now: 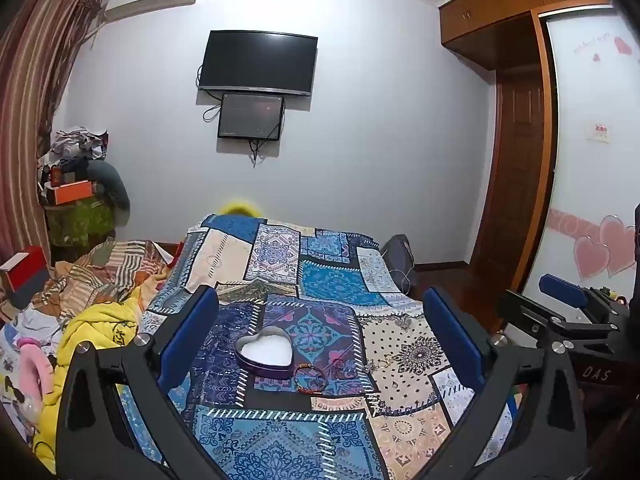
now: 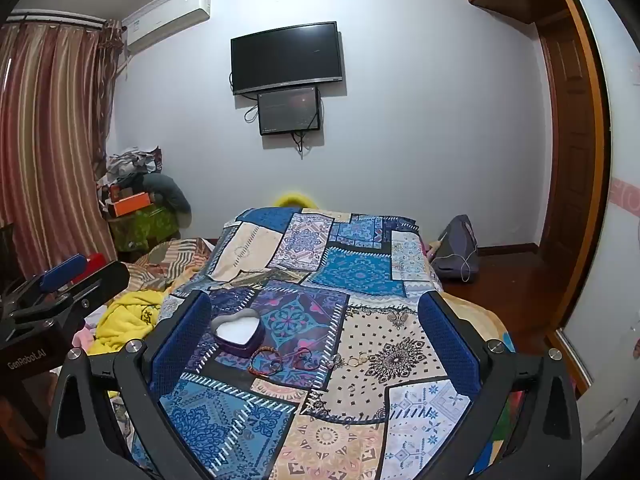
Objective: Organize jewelry
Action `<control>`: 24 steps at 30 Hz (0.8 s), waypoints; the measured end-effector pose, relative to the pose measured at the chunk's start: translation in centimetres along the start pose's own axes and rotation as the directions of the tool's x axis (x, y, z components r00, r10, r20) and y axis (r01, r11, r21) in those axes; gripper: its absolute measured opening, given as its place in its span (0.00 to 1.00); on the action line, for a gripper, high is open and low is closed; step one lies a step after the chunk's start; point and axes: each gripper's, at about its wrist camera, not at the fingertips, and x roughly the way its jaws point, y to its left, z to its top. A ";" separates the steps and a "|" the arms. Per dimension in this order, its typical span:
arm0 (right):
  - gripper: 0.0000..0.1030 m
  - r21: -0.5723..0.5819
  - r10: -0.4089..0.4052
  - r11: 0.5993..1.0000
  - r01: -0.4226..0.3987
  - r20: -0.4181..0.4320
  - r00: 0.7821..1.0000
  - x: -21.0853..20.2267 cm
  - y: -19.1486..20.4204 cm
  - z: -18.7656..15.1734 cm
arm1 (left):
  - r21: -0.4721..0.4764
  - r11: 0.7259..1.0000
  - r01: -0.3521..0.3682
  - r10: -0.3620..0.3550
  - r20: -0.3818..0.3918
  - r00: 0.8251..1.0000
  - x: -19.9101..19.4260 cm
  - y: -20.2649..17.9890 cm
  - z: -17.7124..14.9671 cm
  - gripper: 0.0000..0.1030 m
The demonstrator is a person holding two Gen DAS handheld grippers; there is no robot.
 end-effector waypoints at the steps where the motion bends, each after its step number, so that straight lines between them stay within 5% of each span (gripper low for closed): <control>1: 1.00 0.001 0.001 1.000 -0.001 -0.001 1.000 -0.1 0.0 0.0 | 0.001 1.000 -0.003 0.003 0.001 1.000 0.0 0.0 0.0 1.00; 24: 1.00 0.004 0.004 1.000 -0.004 -0.005 1.000 -0.1 0.1 -0.1 | 0.004 1.000 0.001 -0.001 0.002 1.000 0.1 0.0 -0.3 1.00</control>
